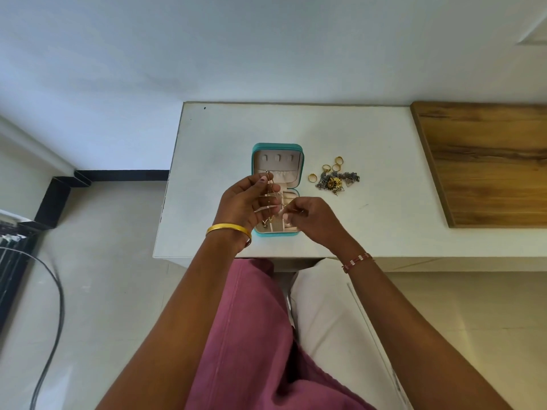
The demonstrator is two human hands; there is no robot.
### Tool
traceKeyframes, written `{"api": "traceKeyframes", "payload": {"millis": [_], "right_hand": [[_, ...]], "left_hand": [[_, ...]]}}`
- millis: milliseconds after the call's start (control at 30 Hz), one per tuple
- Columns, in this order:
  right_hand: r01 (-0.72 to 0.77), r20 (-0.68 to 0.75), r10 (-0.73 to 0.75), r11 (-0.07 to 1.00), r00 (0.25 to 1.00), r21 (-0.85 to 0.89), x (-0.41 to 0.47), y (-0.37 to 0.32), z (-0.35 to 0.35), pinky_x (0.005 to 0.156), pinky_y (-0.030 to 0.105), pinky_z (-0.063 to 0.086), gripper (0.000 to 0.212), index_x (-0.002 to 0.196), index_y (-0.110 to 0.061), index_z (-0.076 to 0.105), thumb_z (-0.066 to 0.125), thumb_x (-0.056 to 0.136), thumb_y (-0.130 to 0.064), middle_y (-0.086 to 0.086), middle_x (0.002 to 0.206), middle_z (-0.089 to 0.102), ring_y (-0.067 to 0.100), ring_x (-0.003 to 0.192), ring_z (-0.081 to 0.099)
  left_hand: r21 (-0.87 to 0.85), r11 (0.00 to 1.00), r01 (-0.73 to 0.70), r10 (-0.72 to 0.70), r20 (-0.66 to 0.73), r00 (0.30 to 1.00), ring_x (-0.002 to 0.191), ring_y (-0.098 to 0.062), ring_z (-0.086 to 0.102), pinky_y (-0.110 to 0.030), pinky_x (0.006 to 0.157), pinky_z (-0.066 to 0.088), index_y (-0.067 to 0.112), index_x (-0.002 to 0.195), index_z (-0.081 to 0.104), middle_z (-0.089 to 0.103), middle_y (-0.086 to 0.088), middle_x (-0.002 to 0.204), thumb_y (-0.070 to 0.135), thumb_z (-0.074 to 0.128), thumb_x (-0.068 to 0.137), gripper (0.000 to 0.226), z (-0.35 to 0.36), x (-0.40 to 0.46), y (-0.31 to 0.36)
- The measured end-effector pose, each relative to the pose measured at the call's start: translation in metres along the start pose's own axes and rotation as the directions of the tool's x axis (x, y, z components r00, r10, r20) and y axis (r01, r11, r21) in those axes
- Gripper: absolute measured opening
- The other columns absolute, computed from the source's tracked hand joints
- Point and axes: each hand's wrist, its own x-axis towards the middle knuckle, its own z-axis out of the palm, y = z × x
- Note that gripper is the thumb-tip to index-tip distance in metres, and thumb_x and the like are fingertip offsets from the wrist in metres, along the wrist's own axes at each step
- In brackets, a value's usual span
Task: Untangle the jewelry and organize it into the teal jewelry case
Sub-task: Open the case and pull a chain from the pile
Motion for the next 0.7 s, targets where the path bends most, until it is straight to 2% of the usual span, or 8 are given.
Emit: {"api": "traceKeyframes", "payload": {"millis": [100, 200, 400, 500, 567, 633, 700], "right_hand": [[0.034, -0.088, -0.03, 0.998, 0.996, 0.051, -0.003, -0.003, -0.014, 0.071, 0.02, 0.048, 0.01, 0.093, -0.004, 0.066, 0.062, 0.085, -0.007, 0.008, 0.085, 0.065, 0.015, 0.076, 0.058], [0.078, -0.151, -0.069, 0.995, 0.986, 0.056, -0.006, -0.01, -0.03, 0.066, 0.017, 0.05, 0.011, 0.095, -0.004, 0.066, 0.06, 0.086, -0.007, 0.008, 0.083, 0.065, 0.009, 0.069, 0.058], [0.131, -0.148, -0.116, 0.987, 0.982, 0.092, -0.016, -0.022, -0.05, 0.07, 0.026, 0.053, 0.01, 0.088, -0.016, 0.064, 0.061, 0.085, -0.007, 0.008, 0.075, 0.064, 0.016, 0.066, 0.057], [0.161, -0.108, -0.153, 0.985, 0.982, 0.067, -0.02, -0.025, -0.052, 0.06, 0.016, 0.048, 0.019, 0.079, -0.024, 0.062, 0.065, 0.083, -0.006, 0.005, 0.063, 0.056, 0.015, 0.059, 0.051], [0.161, -0.087, -0.159, 0.987, 0.983, 0.022, -0.021, -0.025, -0.051, 0.056, 0.013, 0.046, 0.028, 0.071, -0.029, 0.056, 0.065, 0.082, -0.005, 0.005, 0.062, 0.055, 0.014, 0.059, 0.051], [0.153, -0.102, -0.149, 0.988, 0.984, 0.031, -0.023, -0.025, -0.052, 0.058, 0.015, 0.047, 0.016, 0.074, -0.018, 0.061, 0.062, 0.084, -0.006, 0.002, 0.062, 0.057, 0.01, 0.057, 0.054], [0.16, -0.149, -0.142, 0.98, 0.979, 0.117, -0.025, -0.024, -0.057, 0.057, 0.013, 0.047, 0.008, 0.083, -0.01, 0.065, 0.059, 0.087, -0.007, 0.0, 0.062, 0.059, 0.002, 0.052, 0.055]], "left_hand": [[0.046, 0.998, -0.036, 0.038, -0.048, 0.998, 0.063, -0.015, 0.058, -0.025, 0.061, 0.054, 0.015, 0.089, 0.064, 0.066, 0.004, 0.063, 0.011, 0.049, 0.091, 0.015, -0.004, 0.002, 0.003], [0.013, 0.999, -0.042, 0.042, -0.051, 0.998, 0.061, -0.014, 0.055, -0.022, 0.057, 0.052, 0.014, 0.087, 0.064, 0.063, 0.003, 0.06, 0.01, 0.049, 0.091, 0.016, 0.0, 0.001, 0.008], [-0.054, 0.997, -0.063, 0.07, 0.138, 0.988, 0.052, -0.009, 0.052, -0.019, 0.053, 0.047, 0.011, 0.084, 0.062, 0.061, 0.004, 0.056, 0.006, 0.048, 0.09, 0.016, 0.038, -0.008, 0.024], [-0.041, 0.995, -0.093, 0.1, 0.239, 0.966, 0.051, -0.009, 0.051, -0.018, 0.052, 0.045, 0.011, 0.082, 0.061, 0.061, 0.003, 0.058, 0.006, 0.047, 0.091, 0.017, 0.055, -0.011, 0.031], [-0.019, 0.994, -0.109, 0.11, 0.292, 0.95, 0.05, -0.01, 0.05, -0.02, 0.052, 0.044, 0.011, 0.083, 0.062, 0.061, 0.002, 0.06, 0.005, 0.047, 0.09, 0.017, 0.064, -0.012, 0.033], [0.041, 0.99, -0.135, 0.116, 0.307, 0.945, 0.048, -0.01, 0.049, -0.018, 0.049, 0.042, 0.012, 0.084, 0.062, 0.064, 0.003, 0.062, 0.006, 0.048, 0.09, 0.017, 0.069, -0.013, 0.033], [0.12, 0.978, -0.171, 0.131, 0.285, 0.95, 0.047, -0.009, 0.048, -0.017, 0.047, 0.042, 0.014, 0.085, 0.064, 0.067, 0.005, 0.064, 0.008, 0.05, 0.09, 0.016, 0.07, -0.011, 0.032]]}}
